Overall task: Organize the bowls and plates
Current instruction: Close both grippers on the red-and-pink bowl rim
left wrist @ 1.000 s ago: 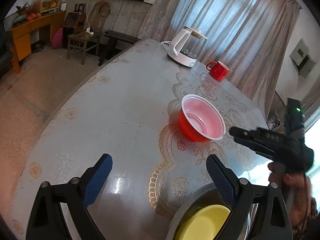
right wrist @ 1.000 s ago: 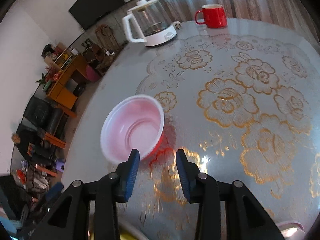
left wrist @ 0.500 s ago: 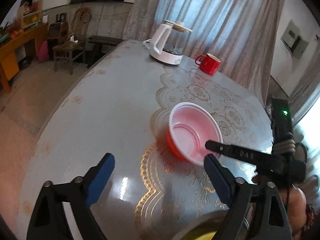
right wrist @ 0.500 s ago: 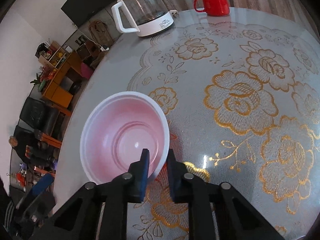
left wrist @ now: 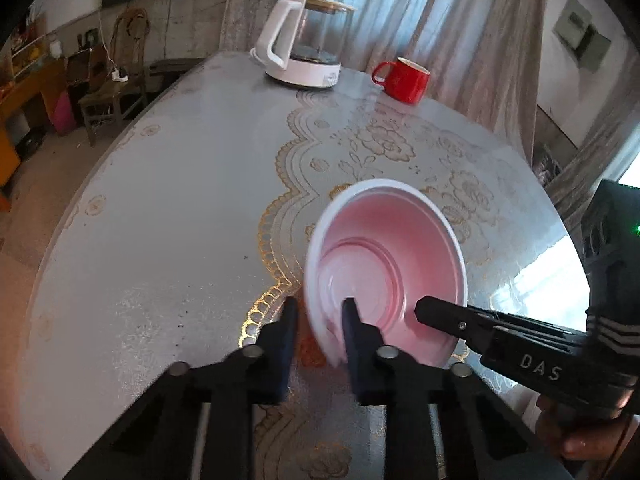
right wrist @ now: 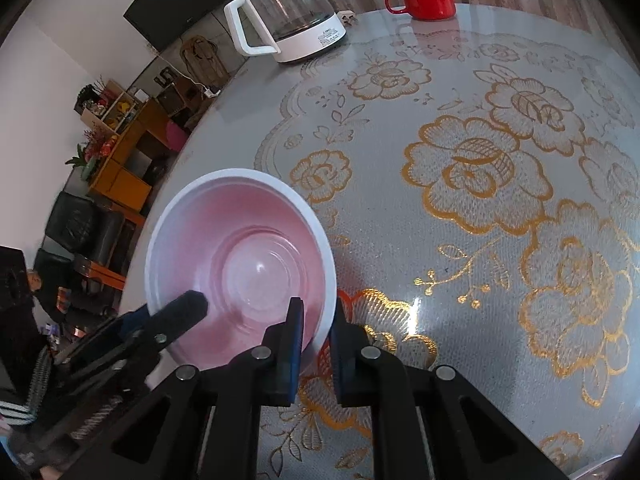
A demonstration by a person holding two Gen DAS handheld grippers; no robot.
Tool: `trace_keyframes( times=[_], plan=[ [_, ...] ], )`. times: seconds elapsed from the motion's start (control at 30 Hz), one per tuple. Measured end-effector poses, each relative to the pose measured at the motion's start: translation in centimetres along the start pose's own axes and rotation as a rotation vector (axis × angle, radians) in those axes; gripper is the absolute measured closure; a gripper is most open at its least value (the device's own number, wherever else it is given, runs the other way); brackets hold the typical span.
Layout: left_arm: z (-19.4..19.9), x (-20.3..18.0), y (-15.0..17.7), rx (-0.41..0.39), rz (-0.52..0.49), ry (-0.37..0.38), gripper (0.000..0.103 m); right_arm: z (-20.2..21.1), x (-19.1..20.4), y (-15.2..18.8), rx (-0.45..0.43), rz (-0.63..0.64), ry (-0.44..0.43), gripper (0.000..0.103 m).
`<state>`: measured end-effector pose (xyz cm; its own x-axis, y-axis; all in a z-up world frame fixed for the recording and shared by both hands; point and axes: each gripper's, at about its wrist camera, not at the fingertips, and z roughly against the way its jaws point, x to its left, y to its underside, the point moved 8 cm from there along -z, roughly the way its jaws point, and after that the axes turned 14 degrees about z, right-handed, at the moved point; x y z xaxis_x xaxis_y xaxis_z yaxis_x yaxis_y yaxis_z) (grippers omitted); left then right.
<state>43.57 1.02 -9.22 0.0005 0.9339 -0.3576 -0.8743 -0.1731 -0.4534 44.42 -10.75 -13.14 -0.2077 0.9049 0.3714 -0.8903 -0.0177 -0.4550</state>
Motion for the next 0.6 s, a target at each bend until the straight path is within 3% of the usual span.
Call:
trace_keyframes(
  times=[0.23, 0.6],
  plan=[
    [1.4, -0.1, 0.4, -0.032, -0.039, -0.020, 0.088, 0.8, 0.6, -0.2, -0.018, 0.009, -0.010, 0.094],
    [6.3, -1.2, 1.7, -0.093, -0.018, 0.029, 0.088, 4.6, 2.4, 0.7, -0.064, 0.034, -0.030, 0.094]
  ],
)
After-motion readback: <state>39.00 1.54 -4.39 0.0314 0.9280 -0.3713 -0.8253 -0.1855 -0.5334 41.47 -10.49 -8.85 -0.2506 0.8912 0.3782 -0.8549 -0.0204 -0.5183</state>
